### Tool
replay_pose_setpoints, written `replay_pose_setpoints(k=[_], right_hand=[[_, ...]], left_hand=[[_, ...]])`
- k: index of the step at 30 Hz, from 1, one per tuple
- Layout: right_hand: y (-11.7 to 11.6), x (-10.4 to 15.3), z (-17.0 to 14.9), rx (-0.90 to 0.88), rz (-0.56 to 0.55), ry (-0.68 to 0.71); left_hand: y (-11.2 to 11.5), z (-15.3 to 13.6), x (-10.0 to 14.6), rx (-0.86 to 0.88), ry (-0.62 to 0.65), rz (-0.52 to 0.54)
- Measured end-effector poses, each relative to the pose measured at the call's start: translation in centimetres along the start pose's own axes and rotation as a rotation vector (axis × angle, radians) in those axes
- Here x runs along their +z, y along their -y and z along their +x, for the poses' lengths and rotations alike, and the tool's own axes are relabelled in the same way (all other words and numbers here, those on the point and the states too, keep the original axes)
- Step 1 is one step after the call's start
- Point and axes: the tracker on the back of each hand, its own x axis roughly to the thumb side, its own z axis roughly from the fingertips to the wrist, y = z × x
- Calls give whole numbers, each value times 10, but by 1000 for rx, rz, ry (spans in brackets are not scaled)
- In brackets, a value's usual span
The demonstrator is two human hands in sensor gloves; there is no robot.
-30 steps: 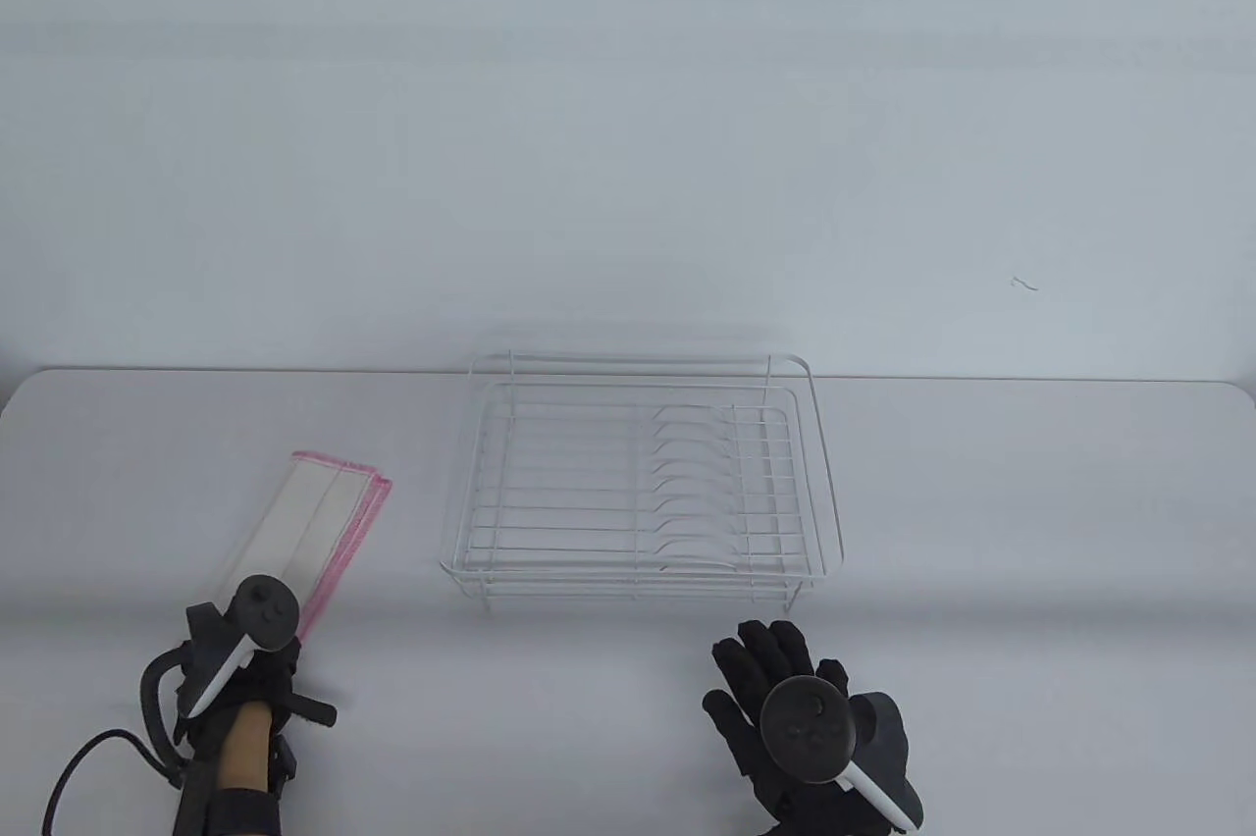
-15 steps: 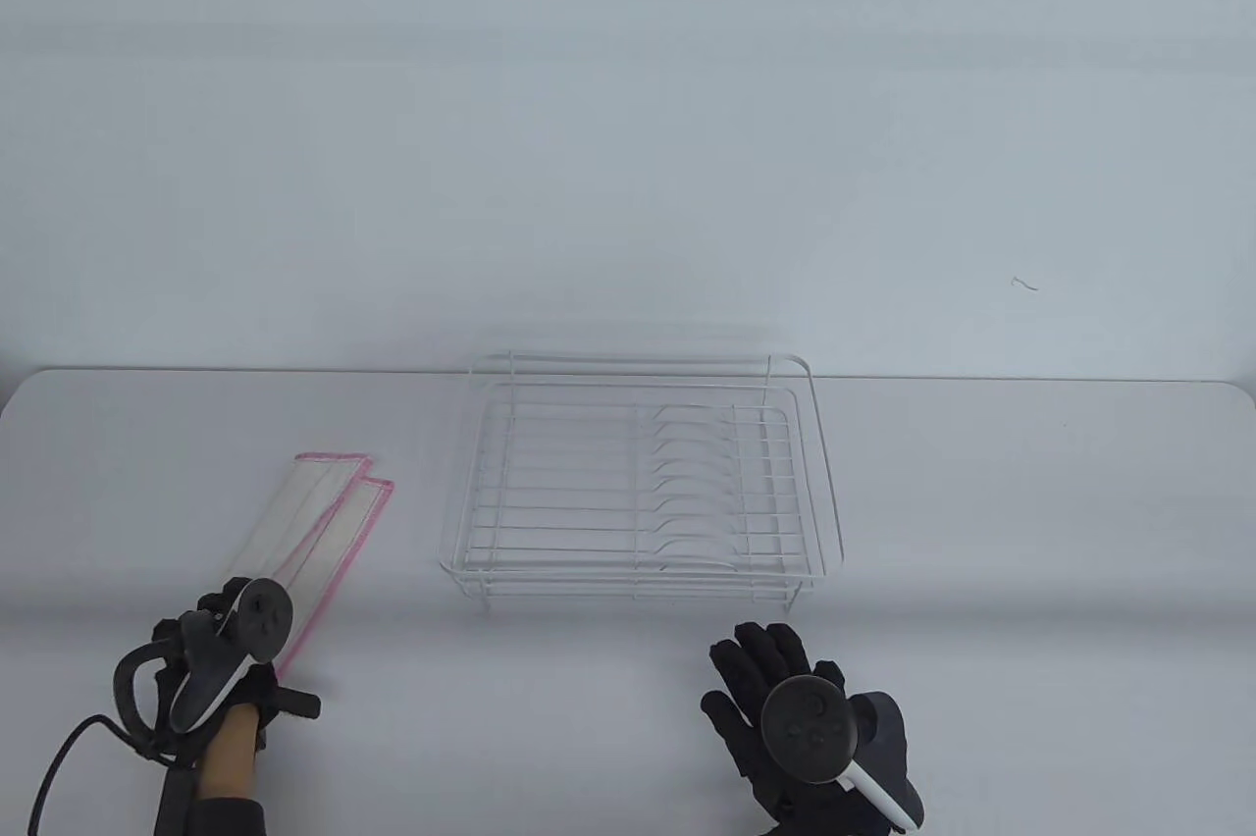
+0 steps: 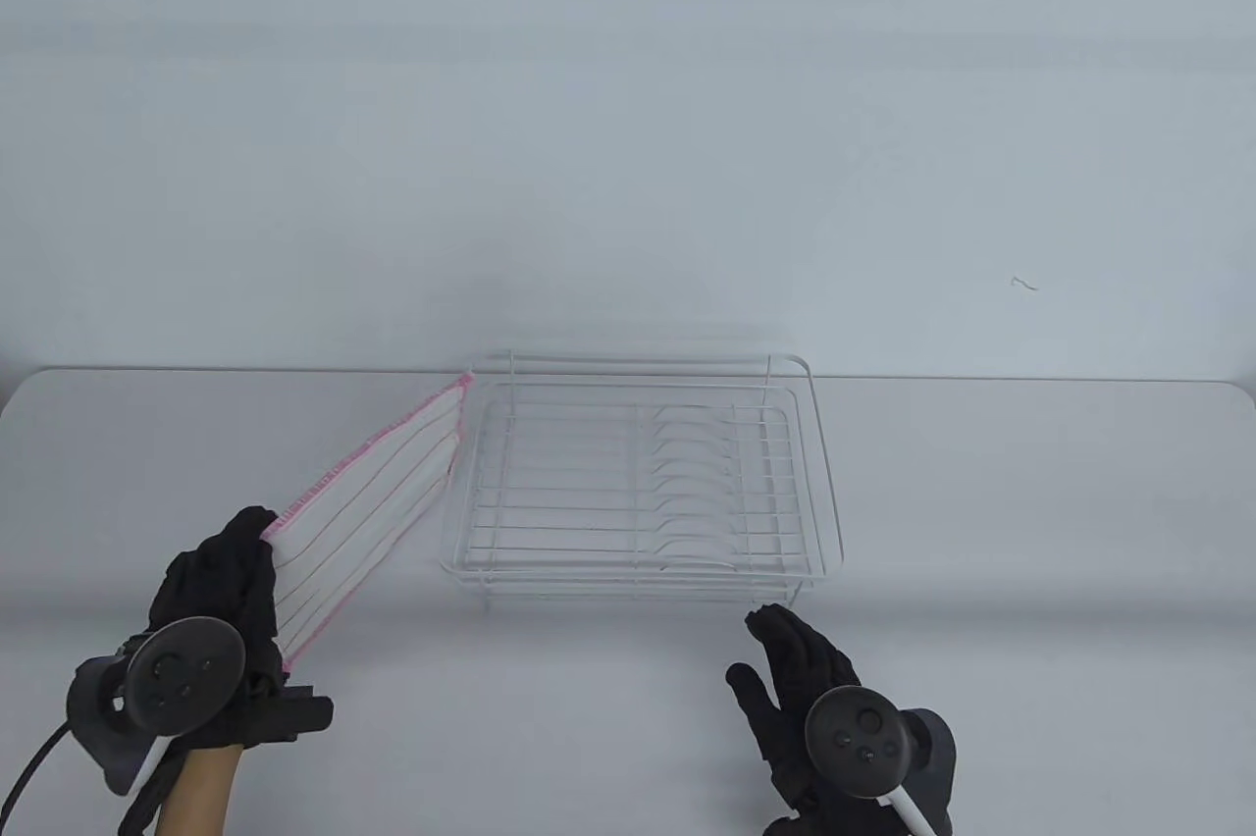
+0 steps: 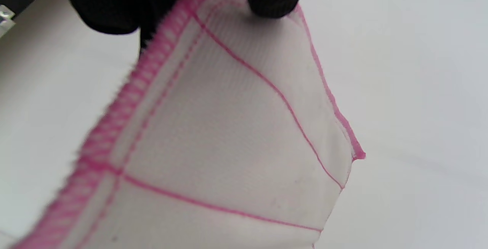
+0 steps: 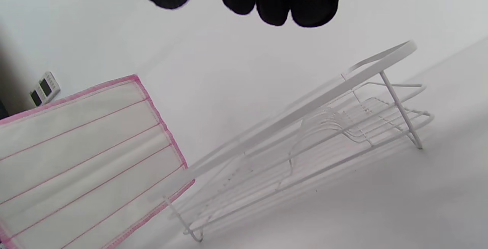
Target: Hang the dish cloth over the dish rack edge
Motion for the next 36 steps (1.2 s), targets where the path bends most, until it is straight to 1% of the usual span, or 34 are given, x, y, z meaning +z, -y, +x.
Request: replay_pose_setpoints(k=[3, 7, 11, 19, 21, 23, 27, 31, 34, 36], right_hand=[[10, 1, 3, -29, -58, 22], [19, 3, 8, -52, -76, 46], [25, 6, 13, -70, -77, 74], [39, 9, 5, -148, -109, 80], [40, 9, 2, -155, -111, 85], [42, 9, -1, -169, -119, 88], [41, 7, -7, -231, -112, 87], [39, 6, -11, -280, -107, 89], [40, 7, -13, -289, -140, 106], [40, 8, -13, -303, -182, 130]], left_hand=[[-13, 21, 6, 81, 65, 26], [-17, 44, 11, 171, 126, 2], [-5, 60, 17, 276, 182, -79], [36, 87, 29, 454, 261, -227], [42, 92, 29, 473, 274, -244], [49, 98, 29, 491, 306, -282], [55, 106, 33, 529, 359, -355], [55, 108, 39, 543, 385, -357], [57, 106, 43, 541, 387, -344], [58, 103, 47, 540, 380, -330]])
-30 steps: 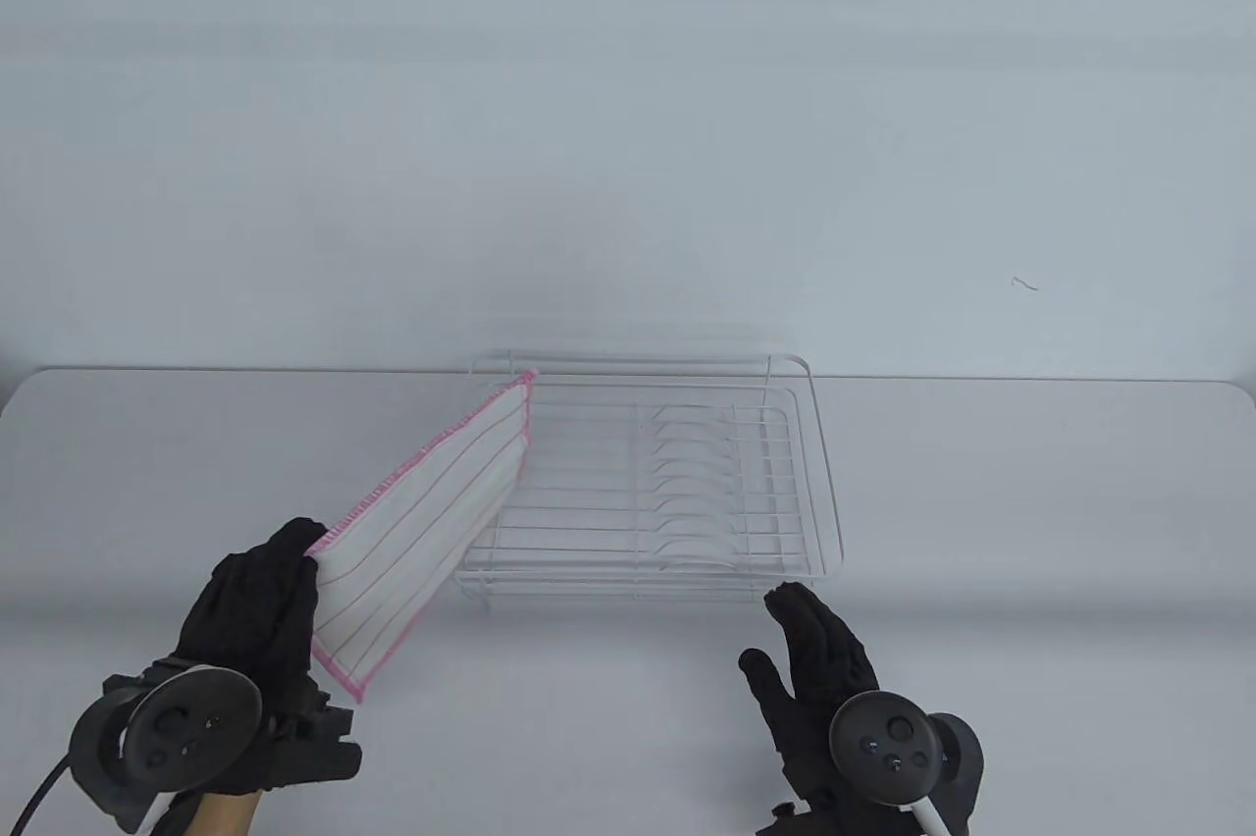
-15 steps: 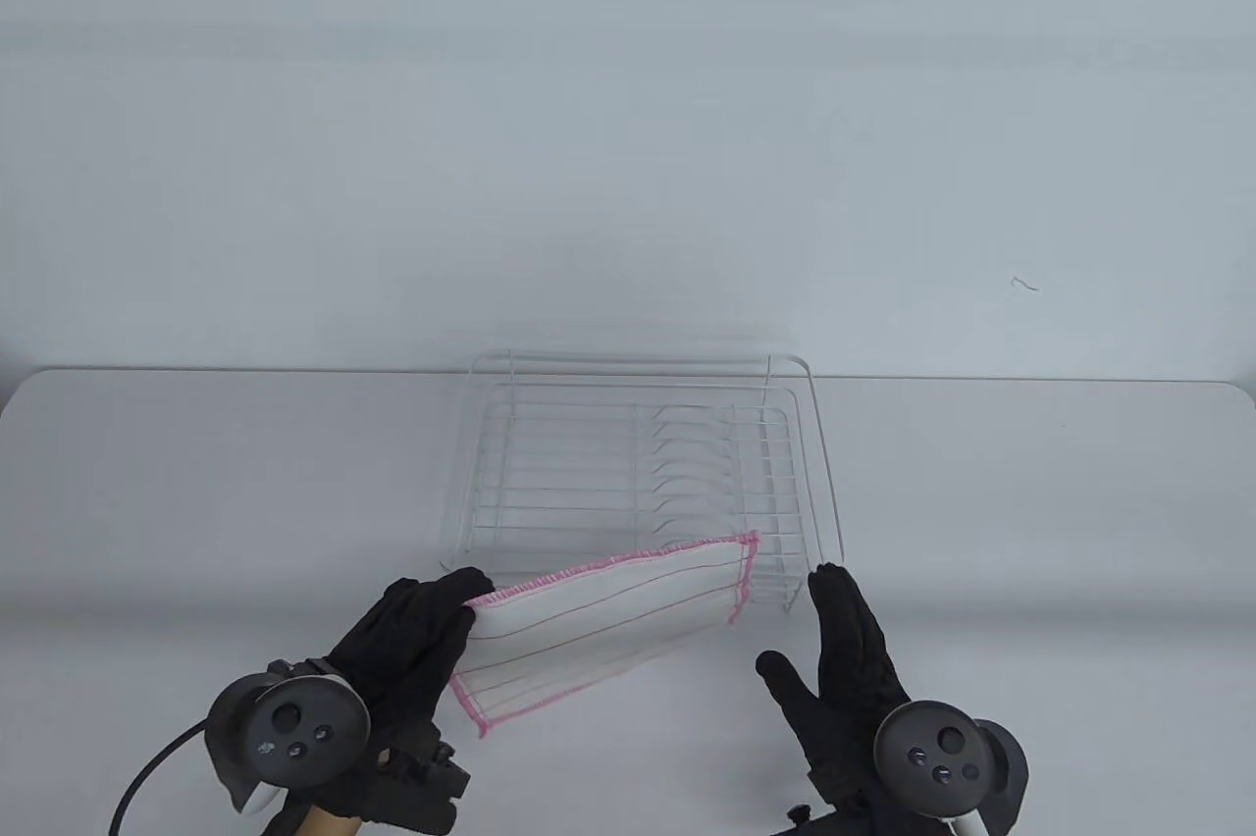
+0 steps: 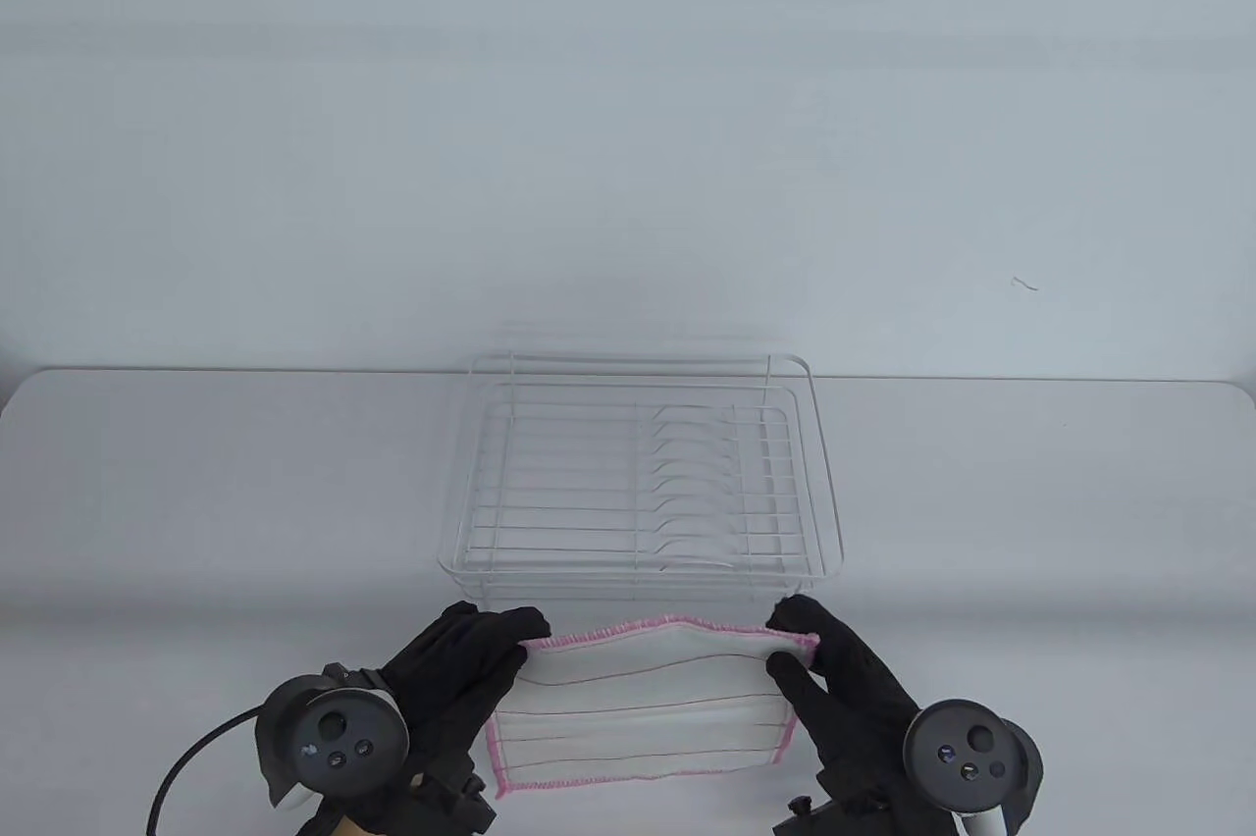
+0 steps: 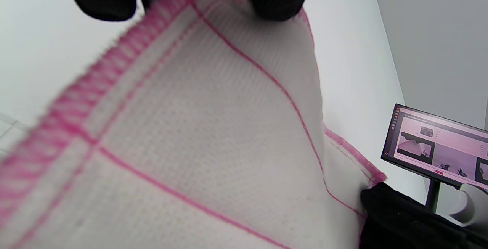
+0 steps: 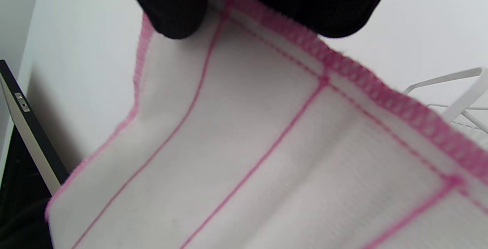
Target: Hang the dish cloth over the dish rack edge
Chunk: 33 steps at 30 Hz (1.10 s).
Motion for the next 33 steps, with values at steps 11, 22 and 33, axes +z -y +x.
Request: replay_pose_setpoints(k=[11, 22, 33], right_hand=[[-3, 6, 3, -31, -175, 47], [-15, -73, -9, 213, -46, -217], [-49, -172, -64, 425, 170, -489]], left_hand=[[12, -5, 6, -50, 21, 193], [18, -47, -80, -286, -147, -4], [71, -119, -160, -495, -348, -221]])
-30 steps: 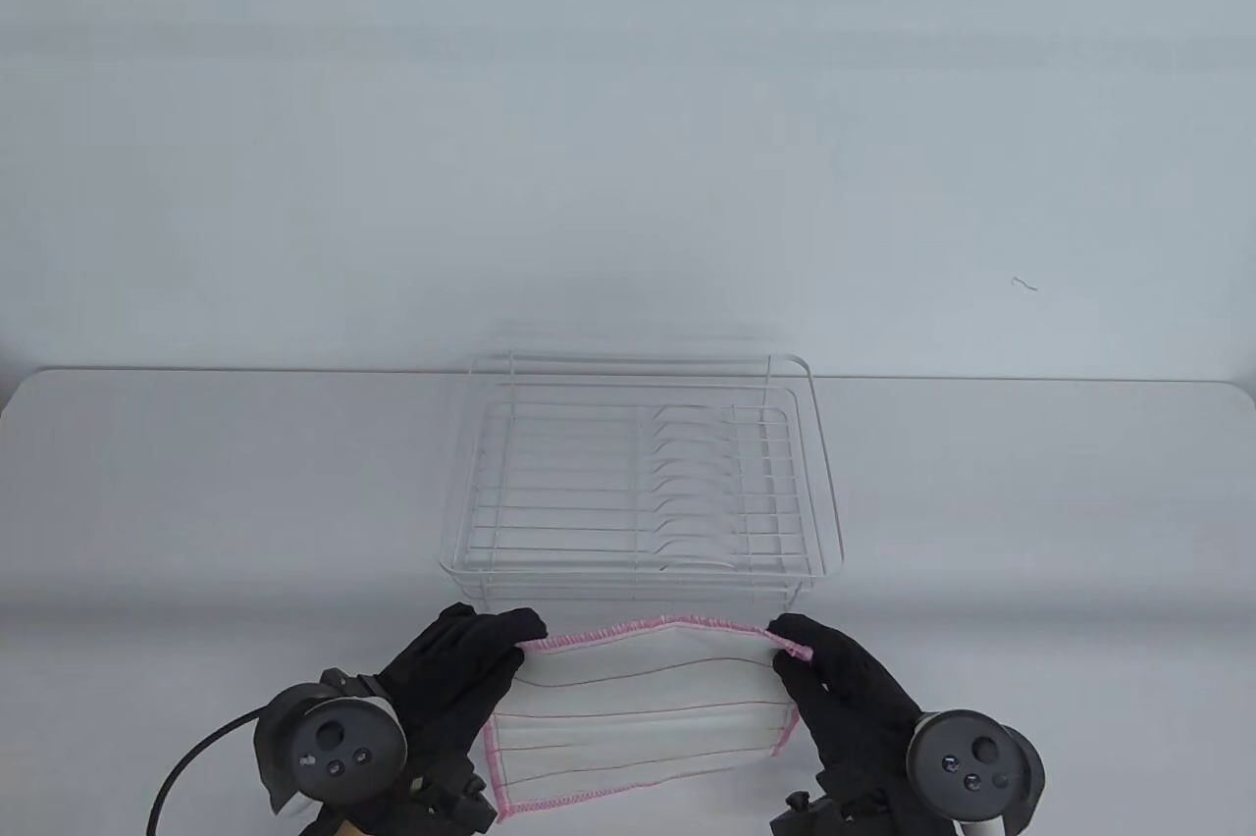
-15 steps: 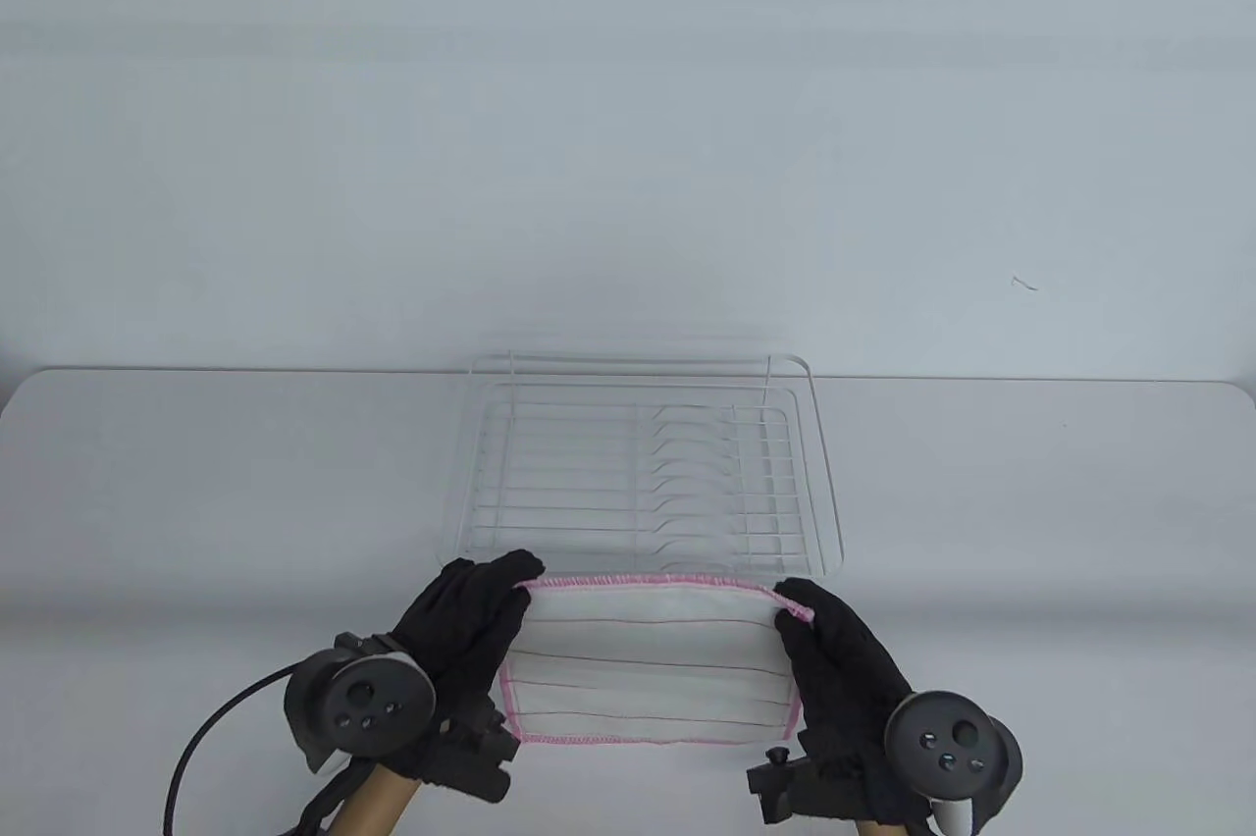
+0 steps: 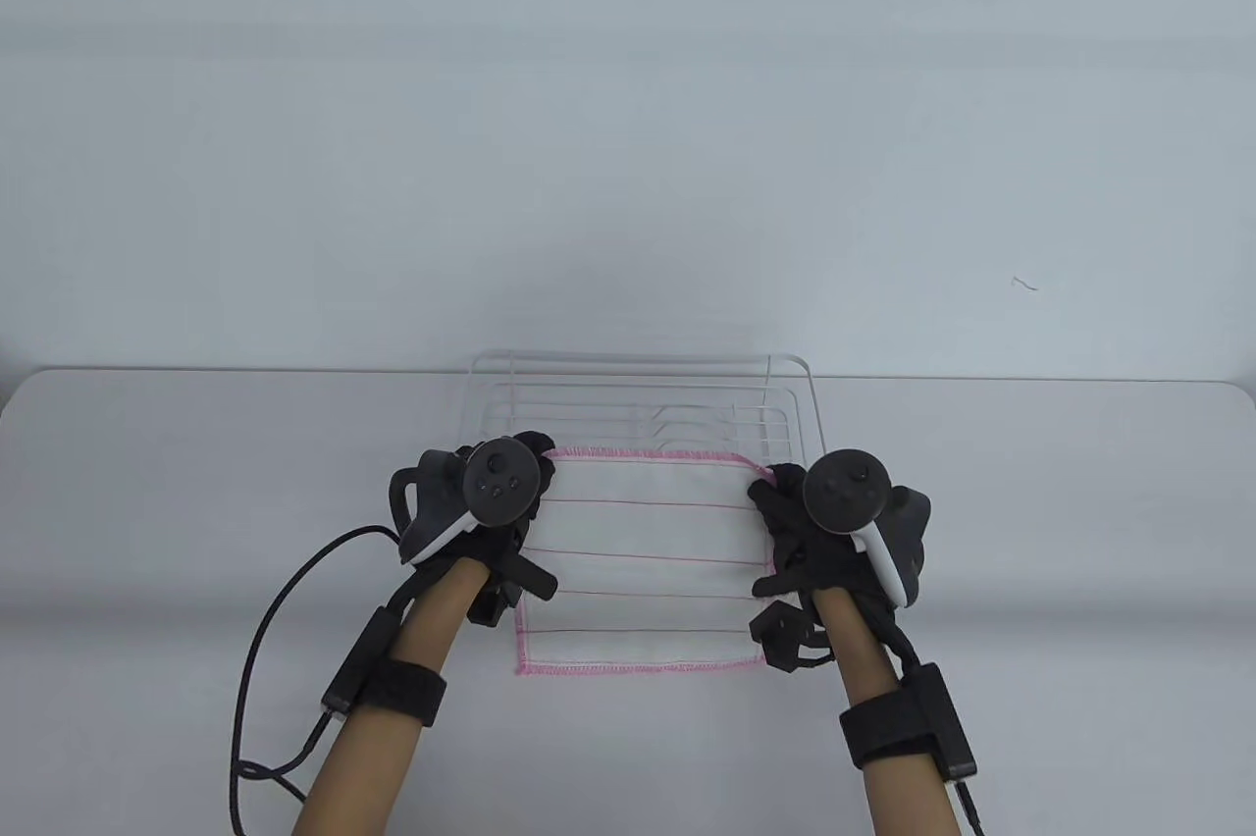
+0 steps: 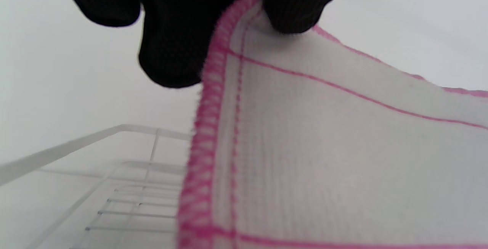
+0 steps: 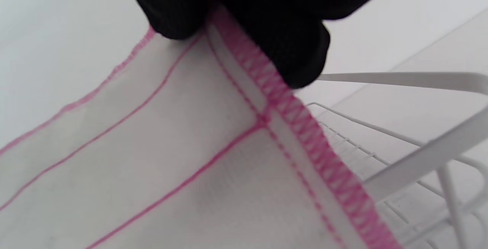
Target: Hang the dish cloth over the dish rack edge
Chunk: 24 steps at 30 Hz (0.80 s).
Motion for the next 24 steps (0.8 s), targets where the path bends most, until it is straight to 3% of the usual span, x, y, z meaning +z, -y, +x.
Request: replay_pose_setpoints(k=[7, 13, 19, 24], right_hand=[[-33, -48, -9, 153, 173, -118], [-53, -60, -21, 161, 261, -161], [-49, -54, -24, 108, 208, -128], [-21, -30, -11, 63, 92, -43]], left_hand=[[43, -6, -44, -60, -63, -243], [55, -3, -57, -99, -105, -382], [48, -3, -52, -68, -105, -307], [16, 4, -34, -13, -70, -206]])
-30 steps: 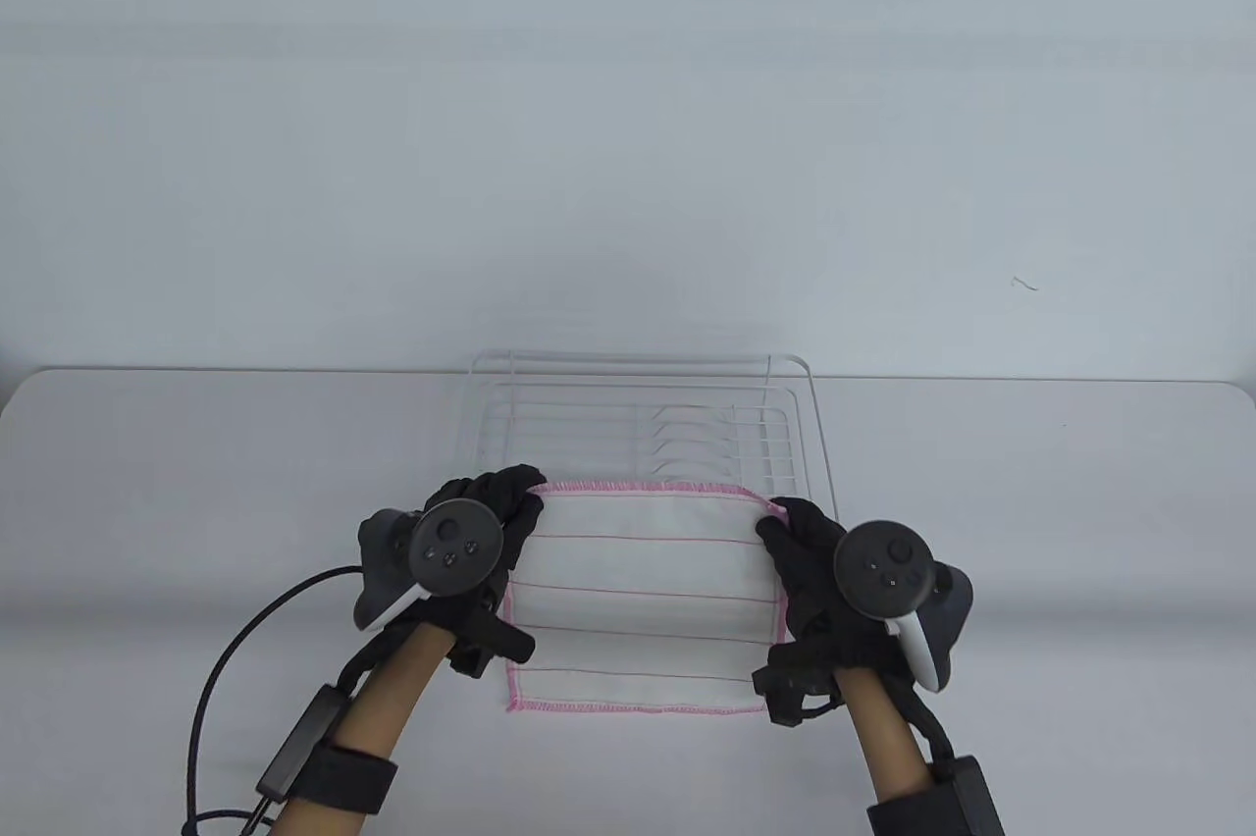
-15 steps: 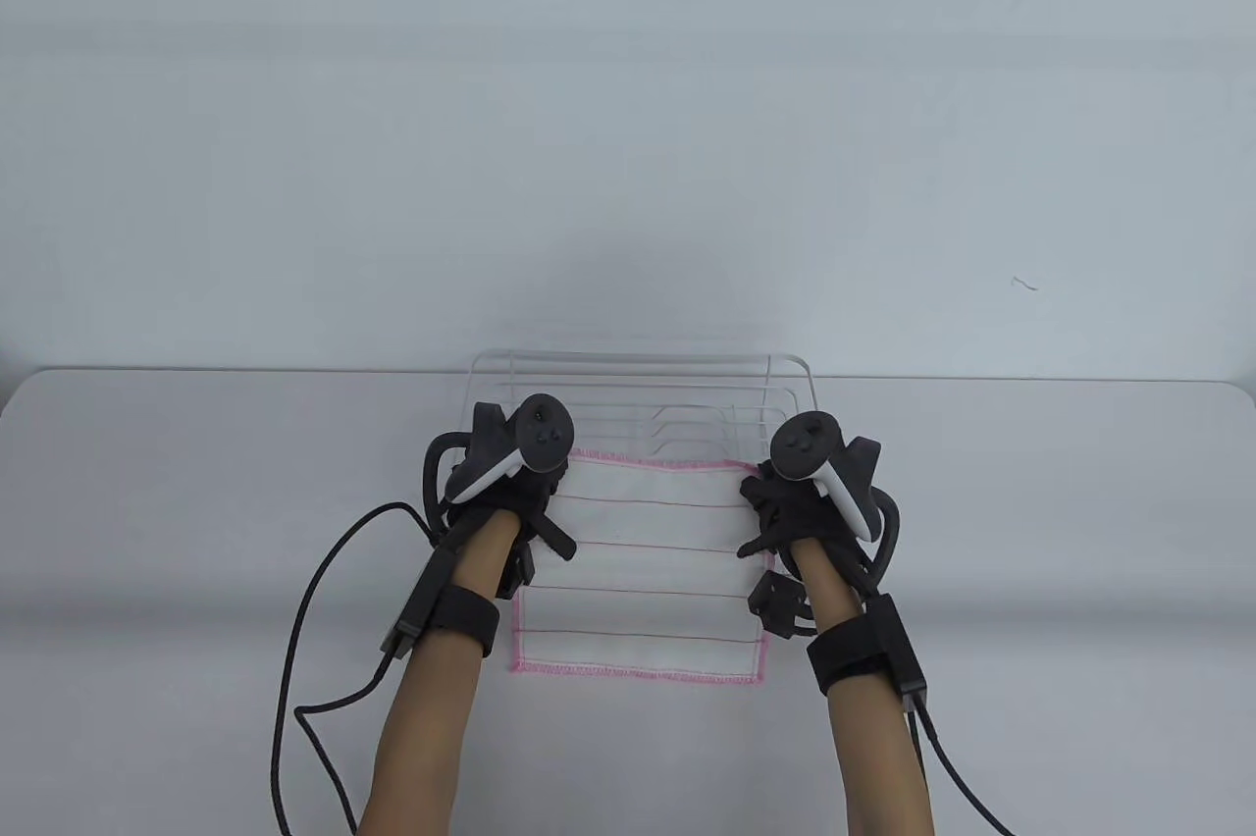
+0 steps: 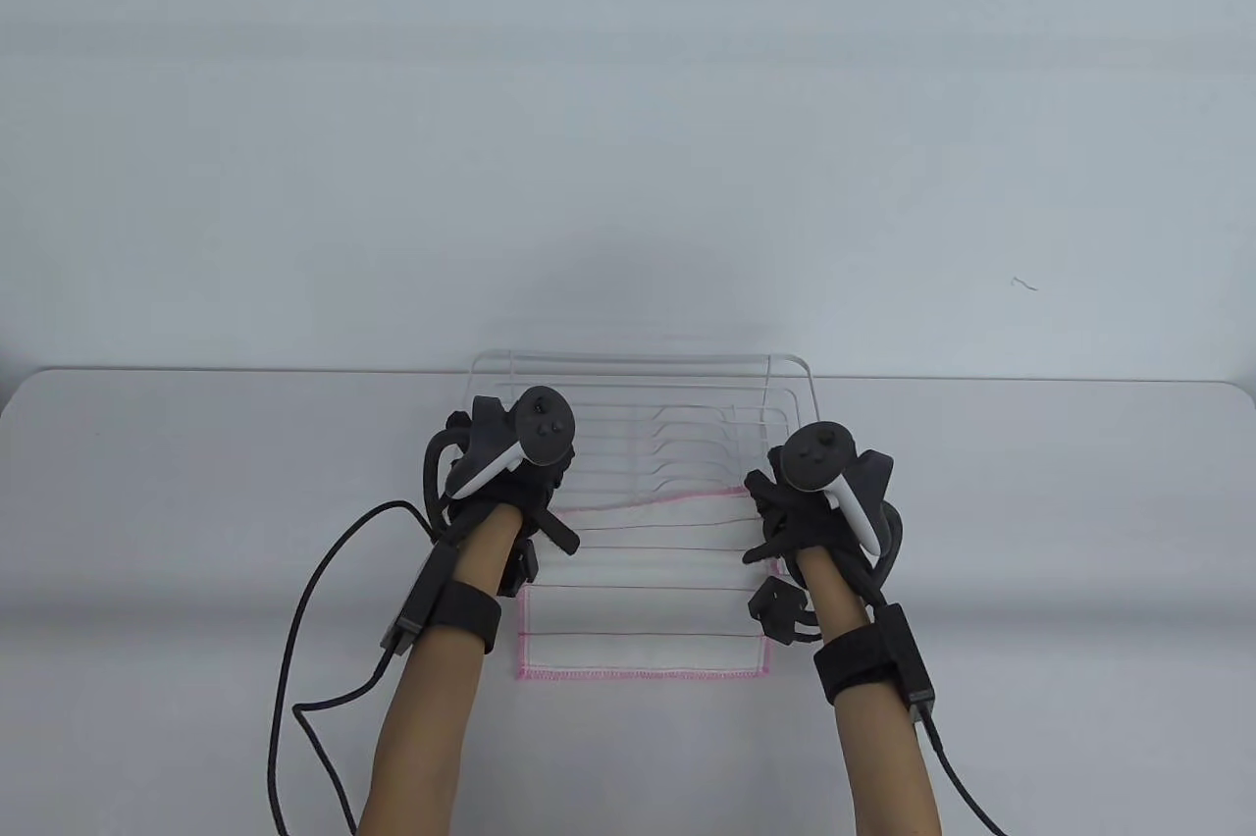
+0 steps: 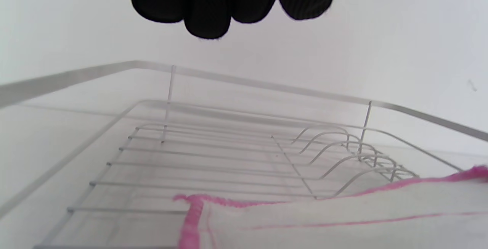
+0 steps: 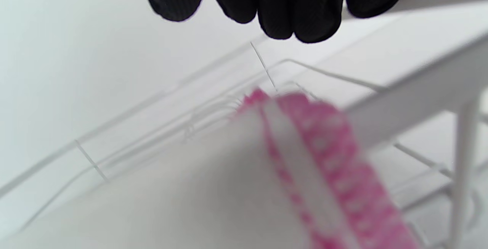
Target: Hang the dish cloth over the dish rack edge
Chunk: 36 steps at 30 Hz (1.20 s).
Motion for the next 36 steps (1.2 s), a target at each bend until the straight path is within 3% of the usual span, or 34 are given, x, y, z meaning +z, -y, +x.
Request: replay_pose_setpoints(k=[4, 9, 12, 17, 22, 27, 30, 36], right_hand=[[27, 39, 16, 40, -60, 103], [48, 96, 31, 137, -107, 212], [52, 129, 34, 160, -137, 266], [42, 177, 21, 145, -148, 329], [19, 198, 2, 179, -172, 346], [-11, 202, -14, 209, -145, 346], [-26, 202, -24, 199, -142, 356], [-30, 201, -27, 167, -109, 353]], left_hand=[[-30, 11, 35, 26, 63, 50], [-52, 29, 91, 47, 156, 104], [-52, 38, 123, 41, 194, 111], [-29, 45, 173, 77, 250, 127], [1, 43, 197, 19, 279, 121], [25, 33, 208, 70, 270, 110], [32, 25, 211, 110, 271, 123], [37, 18, 212, 110, 269, 126]])
